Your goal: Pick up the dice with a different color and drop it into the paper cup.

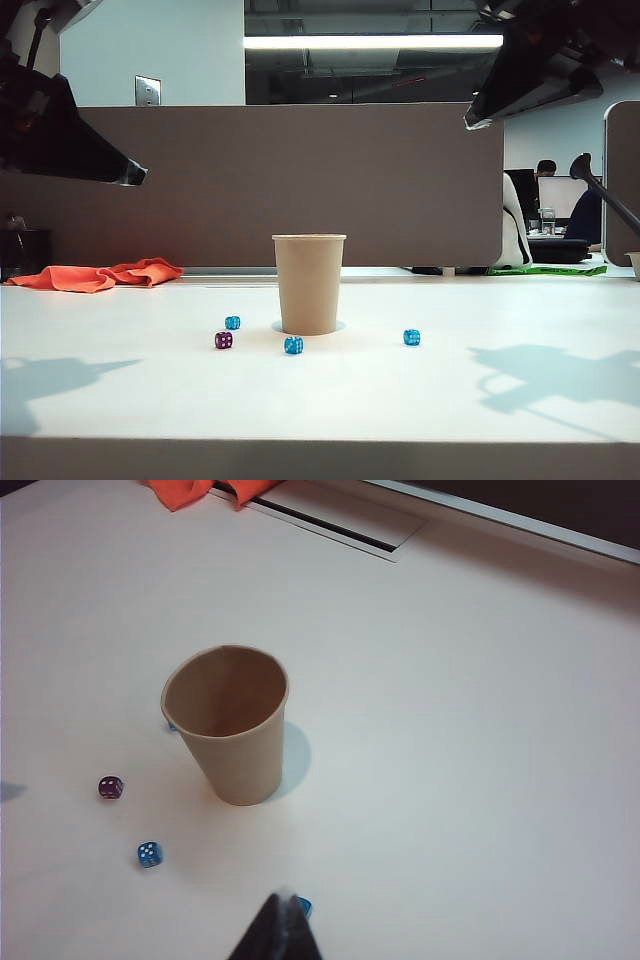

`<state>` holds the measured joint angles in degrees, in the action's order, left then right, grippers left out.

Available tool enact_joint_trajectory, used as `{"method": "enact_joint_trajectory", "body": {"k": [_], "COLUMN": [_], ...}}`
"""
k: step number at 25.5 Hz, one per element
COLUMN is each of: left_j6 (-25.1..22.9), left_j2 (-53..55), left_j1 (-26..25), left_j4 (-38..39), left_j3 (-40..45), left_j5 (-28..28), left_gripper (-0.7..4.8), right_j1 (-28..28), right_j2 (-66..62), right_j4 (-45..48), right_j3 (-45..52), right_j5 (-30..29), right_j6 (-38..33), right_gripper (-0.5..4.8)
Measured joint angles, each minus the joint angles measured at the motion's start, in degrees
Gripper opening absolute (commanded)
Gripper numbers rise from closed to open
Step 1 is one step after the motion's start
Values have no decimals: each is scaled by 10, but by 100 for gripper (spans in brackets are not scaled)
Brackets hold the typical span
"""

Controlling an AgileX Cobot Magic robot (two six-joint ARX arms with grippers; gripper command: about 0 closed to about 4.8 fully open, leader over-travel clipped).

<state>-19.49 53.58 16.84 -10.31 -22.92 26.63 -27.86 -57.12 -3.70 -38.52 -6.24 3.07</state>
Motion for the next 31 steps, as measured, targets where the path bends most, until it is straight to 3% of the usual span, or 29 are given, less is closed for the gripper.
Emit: {"method": "enact_joint_trajectory", "body": {"k": [5, 12, 26, 31], "left_j6": [0, -14, -30, -56], "left_j2": [0, 0, 101, 139], "left_j1": [0, 0, 0, 0], "left_j4": [0, 0, -6, -28], "left_j3": [0, 0, 0, 0], "left_j5": [2, 2, 28, 77], "left_gripper": [-5, -6, -4, 88], "right_j1": [0, 0, -24, -93], "right_j2": [0, 0, 0, 0], "right_j4": [-2, -68, -95, -95], "right_j3": [0, 0, 0, 0], "right_j5": [-14, -93, -75, -38], "right_j6": [0, -24, 4, 17], "right_gripper": [-1, -2, -2, -2]}}
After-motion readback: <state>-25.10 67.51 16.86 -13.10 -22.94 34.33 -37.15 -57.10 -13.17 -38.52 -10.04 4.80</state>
